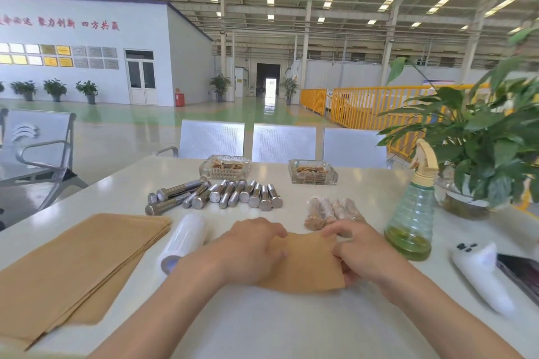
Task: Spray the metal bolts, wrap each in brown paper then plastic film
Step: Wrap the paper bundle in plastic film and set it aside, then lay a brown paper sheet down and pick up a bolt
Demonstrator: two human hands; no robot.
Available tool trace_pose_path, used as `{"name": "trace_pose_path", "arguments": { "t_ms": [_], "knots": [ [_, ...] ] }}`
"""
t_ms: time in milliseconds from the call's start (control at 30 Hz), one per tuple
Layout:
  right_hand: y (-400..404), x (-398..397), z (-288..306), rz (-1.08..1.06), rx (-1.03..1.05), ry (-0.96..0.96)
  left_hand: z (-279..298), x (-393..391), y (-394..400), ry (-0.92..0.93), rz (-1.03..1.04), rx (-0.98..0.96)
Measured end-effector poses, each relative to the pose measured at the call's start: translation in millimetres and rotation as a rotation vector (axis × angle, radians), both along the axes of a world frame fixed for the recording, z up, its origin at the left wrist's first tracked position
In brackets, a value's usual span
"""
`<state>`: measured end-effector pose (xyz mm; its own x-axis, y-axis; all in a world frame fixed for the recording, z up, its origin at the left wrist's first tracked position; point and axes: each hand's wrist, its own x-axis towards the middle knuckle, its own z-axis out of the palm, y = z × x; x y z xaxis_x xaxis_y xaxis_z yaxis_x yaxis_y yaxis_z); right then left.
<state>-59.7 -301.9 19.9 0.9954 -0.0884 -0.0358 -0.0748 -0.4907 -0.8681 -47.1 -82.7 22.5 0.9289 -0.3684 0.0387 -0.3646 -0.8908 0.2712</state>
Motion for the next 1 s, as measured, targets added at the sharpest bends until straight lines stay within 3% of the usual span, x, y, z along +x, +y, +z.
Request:
{"name": "trace_pose_path", "arguments": {
  "t_ms": [133,267,500,633,767,1000],
  "knots": [
    [2.8,-2.0,-2.4,0.049,-0.011,0.038,-11.3,-4.1,-0.8,0.07,0.006,0.075],
    [6.1,1.9,-9.7,0.077,-0.172,-0.013,-17.5,-9.5,-3.6,0.131,-0.001,0.161],
    [2.9,8.9,-16.6,-0.043,-0.628,-0.231,-18.4,-12.2,3.4,0.124,0.034,0.212],
    [2.2,16.5,-22.3,-0.049,-0.618,-0.404,-13.0,-14.4,-0.8,0.138,0.052,0.216],
    [5.8,28.8,-34.7,0.108,-0.706,-0.504,1.5,-8.6,-7.1,0.184,0.088,0.262],
    [8.9,35.8,-44.6,0.268,-0.651,-0.619,22.4,58.8,-12.1,-0.172,0.382,0.001]
  ]
}}
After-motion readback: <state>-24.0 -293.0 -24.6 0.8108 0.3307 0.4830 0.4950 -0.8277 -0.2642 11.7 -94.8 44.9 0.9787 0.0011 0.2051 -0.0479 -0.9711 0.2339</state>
